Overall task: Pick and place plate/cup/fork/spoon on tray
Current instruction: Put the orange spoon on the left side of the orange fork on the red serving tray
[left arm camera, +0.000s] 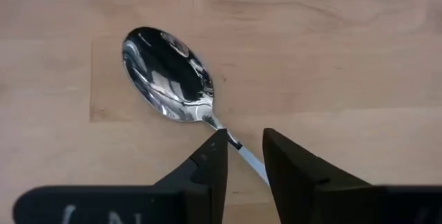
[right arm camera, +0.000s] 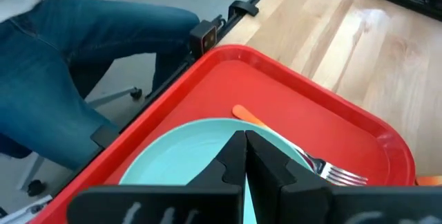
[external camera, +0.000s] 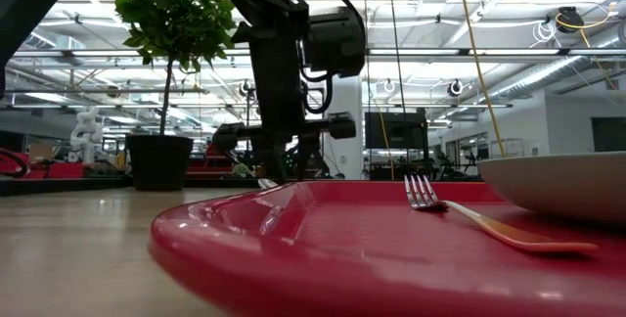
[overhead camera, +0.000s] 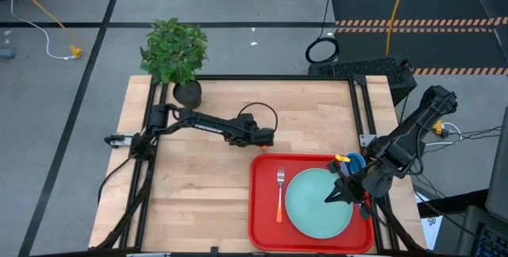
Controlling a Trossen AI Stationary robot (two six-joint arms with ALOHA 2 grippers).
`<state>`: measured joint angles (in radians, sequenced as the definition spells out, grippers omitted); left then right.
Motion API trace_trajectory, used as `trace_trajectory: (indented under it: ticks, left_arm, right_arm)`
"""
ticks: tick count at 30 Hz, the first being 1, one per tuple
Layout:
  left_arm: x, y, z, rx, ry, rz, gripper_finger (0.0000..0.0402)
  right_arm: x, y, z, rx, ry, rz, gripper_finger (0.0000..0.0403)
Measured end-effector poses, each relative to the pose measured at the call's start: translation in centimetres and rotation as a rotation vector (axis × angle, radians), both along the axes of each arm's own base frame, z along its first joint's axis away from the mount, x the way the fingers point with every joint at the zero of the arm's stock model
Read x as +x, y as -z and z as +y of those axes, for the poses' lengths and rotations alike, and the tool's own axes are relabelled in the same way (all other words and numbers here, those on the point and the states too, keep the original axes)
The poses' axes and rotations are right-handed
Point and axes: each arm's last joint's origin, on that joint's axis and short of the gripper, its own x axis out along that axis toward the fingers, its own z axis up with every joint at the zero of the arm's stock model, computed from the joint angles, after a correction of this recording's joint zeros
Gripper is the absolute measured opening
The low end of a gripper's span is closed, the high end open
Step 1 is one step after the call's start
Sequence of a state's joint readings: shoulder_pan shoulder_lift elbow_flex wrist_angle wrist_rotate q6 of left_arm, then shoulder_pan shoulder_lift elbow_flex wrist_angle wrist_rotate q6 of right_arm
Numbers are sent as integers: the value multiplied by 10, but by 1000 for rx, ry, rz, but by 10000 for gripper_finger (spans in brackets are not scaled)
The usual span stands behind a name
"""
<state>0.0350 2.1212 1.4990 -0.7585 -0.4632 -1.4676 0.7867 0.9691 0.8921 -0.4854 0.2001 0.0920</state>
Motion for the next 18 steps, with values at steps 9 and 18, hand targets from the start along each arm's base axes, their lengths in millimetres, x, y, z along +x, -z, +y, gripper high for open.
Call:
trace_trajectory:
  ticks: [9, 18]
  left_arm:
    - [2, 10, 2, -76, 20, 11, 93]
    - [4, 17, 4, 21, 92, 72, 93]
  right_arm:
    - [1, -3, 1, 52, 24, -11, 0]
    - [1, -3, 2, 84, 6, 14, 0]
